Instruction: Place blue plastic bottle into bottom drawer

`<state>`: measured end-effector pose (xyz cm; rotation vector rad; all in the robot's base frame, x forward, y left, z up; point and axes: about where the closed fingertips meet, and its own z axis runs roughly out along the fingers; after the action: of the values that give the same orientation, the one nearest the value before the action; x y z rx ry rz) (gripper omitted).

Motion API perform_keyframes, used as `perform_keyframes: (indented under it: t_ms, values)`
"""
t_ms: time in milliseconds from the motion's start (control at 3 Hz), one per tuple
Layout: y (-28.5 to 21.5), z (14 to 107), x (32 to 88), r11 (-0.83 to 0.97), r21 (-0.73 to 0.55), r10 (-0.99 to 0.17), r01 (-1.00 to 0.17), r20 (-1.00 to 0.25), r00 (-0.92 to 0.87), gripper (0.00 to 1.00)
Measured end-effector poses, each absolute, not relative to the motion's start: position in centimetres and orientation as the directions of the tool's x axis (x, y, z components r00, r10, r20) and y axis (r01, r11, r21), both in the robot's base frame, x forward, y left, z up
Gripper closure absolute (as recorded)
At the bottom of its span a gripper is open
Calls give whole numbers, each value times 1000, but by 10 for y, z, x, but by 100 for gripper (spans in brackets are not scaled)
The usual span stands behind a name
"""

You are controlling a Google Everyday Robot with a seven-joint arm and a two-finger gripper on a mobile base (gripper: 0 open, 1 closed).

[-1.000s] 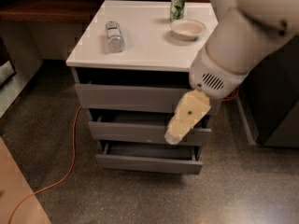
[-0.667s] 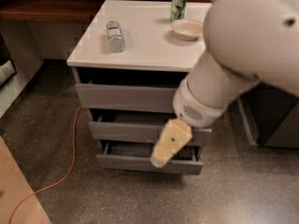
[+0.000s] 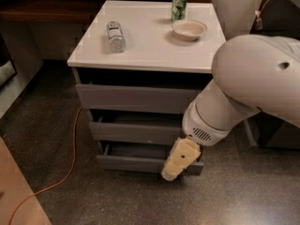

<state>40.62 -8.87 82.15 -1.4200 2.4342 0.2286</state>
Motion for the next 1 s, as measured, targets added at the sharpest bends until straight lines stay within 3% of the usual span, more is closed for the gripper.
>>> perform_keyframes:
  t_ms: [1000]
  values:
    - [-127,730,484,360,-109,-894,-927,-324,-309,0]
